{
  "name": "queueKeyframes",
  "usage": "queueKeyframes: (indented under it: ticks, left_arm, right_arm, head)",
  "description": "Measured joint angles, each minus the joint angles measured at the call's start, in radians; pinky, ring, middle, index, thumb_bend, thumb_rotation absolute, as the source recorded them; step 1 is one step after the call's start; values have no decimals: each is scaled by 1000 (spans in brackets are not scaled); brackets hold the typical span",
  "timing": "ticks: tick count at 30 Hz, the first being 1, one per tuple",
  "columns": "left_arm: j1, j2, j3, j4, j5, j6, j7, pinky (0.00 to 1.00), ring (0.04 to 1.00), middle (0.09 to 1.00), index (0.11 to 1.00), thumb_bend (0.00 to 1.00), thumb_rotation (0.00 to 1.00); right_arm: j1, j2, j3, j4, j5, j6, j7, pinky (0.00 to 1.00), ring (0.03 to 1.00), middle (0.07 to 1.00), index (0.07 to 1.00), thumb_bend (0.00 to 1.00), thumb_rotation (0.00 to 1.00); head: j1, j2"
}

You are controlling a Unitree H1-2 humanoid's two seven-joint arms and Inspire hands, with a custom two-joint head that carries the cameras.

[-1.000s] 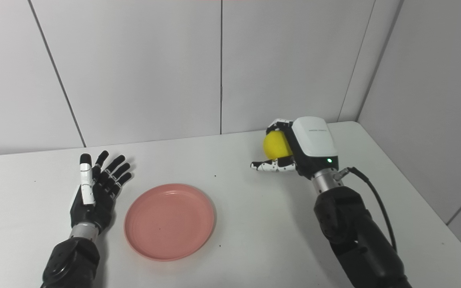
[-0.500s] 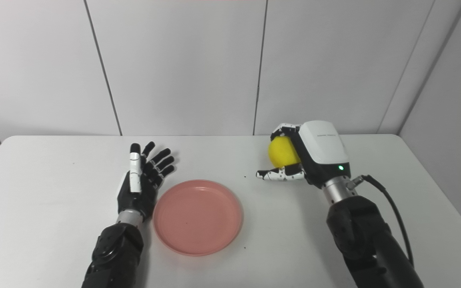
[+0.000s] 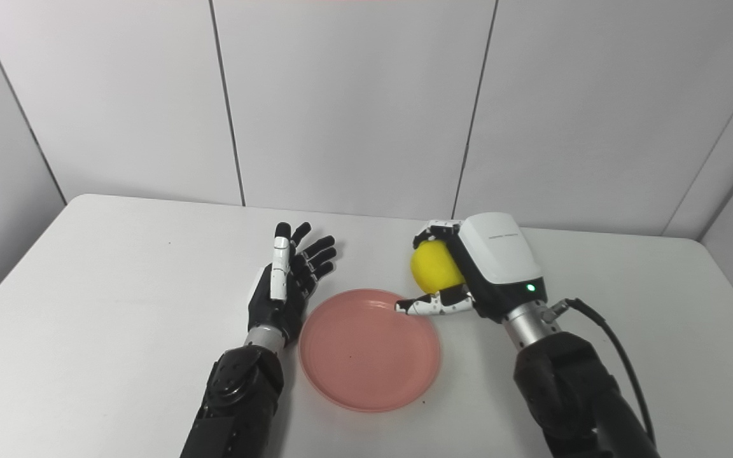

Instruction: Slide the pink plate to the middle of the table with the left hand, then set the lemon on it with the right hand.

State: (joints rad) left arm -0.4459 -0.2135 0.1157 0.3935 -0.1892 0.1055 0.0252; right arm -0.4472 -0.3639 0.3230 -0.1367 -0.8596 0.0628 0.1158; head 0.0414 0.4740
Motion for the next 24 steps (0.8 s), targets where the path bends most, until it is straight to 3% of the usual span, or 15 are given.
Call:
queueKeyframes:
  ticks: [13,17,24]
  left_arm:
    - [0,-4,6,-1,-1,-1,0,847,794,764,911,780,909]
    - [0,-4,6,-1,-2,-1,-1,824,786,761,905,774,902]
    - [1,-4,9,-3,-3,-1,-1,811,781,753,895,774,896]
  right_arm:
    - [-52,68,66,23,-22,-1,85,206,275,355,421,686,464]
    - [-69,74,80,28,-28,-1,115,207,277,364,477,689,479]
    - [-93,69,133,99,-56,-31,140,221,287,364,405,691,484]
  head:
    - [-25,5]
    - [-37,6]
    - [-46,11]
